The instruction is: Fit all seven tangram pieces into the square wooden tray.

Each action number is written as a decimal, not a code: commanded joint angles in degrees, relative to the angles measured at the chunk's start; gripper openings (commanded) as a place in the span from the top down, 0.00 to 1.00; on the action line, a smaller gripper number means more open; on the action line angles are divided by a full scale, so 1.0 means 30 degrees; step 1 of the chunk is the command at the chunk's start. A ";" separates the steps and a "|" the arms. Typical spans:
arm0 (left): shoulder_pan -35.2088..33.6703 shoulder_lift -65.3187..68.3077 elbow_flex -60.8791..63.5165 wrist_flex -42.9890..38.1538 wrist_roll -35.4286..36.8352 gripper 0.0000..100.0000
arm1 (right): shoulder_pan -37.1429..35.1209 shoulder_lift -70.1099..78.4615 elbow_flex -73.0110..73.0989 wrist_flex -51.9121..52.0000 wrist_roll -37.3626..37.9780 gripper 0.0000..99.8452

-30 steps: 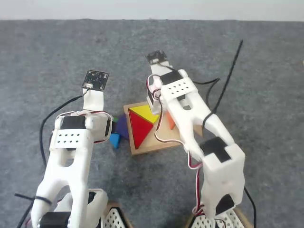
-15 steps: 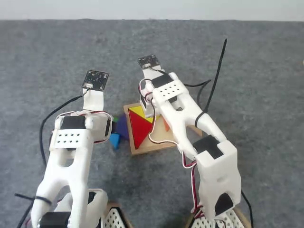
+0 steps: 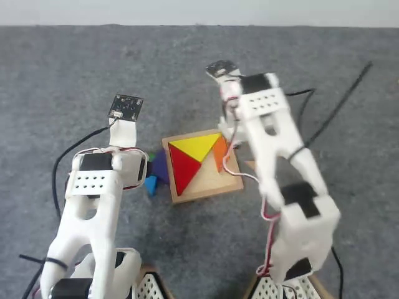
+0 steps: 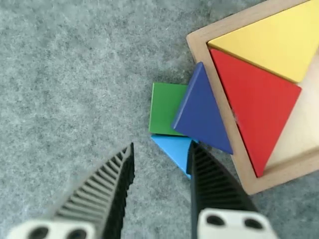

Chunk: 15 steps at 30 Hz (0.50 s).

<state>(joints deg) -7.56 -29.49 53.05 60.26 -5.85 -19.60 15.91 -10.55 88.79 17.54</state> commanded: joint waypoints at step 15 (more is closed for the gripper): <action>0.0029 -0.0117 -0.0161 -0.0410 -0.0264 0.83 | 0.0015 -0.3941 1.3099 -1.0388 0.3253 0.72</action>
<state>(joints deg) -7.56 -29.49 53.05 60.26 -5.85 -19.52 2.20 29.10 60.75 25.36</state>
